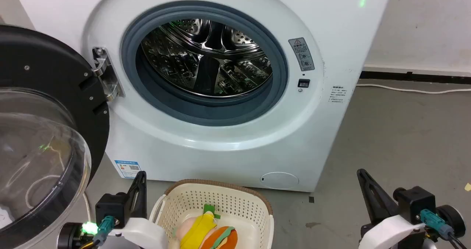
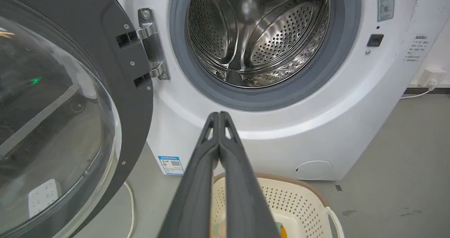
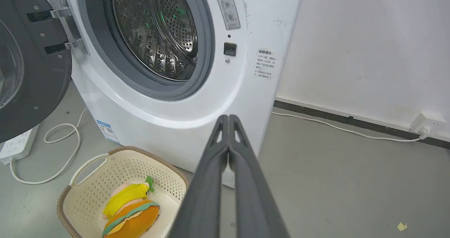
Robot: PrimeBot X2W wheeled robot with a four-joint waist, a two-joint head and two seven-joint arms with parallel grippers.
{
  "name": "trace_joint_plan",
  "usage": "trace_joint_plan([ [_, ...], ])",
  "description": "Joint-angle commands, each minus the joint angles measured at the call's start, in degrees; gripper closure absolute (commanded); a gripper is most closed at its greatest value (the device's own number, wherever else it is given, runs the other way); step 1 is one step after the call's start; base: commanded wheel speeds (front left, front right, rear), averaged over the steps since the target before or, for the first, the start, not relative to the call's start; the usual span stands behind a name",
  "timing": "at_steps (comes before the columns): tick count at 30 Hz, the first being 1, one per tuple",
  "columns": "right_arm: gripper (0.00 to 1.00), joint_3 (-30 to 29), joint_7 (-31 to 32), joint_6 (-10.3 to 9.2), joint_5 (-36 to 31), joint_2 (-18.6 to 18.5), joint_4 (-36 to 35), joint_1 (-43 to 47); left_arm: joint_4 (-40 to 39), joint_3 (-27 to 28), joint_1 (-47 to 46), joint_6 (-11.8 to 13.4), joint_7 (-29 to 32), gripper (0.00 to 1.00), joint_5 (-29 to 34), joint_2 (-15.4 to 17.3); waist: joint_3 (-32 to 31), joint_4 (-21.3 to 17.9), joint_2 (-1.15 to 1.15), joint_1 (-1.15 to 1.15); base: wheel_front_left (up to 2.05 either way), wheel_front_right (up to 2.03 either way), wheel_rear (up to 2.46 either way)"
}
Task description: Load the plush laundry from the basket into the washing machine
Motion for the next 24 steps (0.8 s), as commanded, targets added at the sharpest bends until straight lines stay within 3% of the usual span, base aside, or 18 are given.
trace_joint_plan([
  [1,1.00,-0.1,0.1,0.03,-0.4,-0.1,-0.2,-0.7,-0.2,0.0,-0.9,-0.3,0.0,1.00,0.1,0.0,0.0,0.0,0.00,0.00,0.00,0.00,0.00],
  [24,1.00,-0.1,0.1,0.03,-0.4,-0.1,-0.2,-0.7,-0.2,0.0,-0.9,-0.3,0.0,1.00,0.1,0.0,0.0,0.0,0.00,0.00,0.00,0.00,0.00],
])
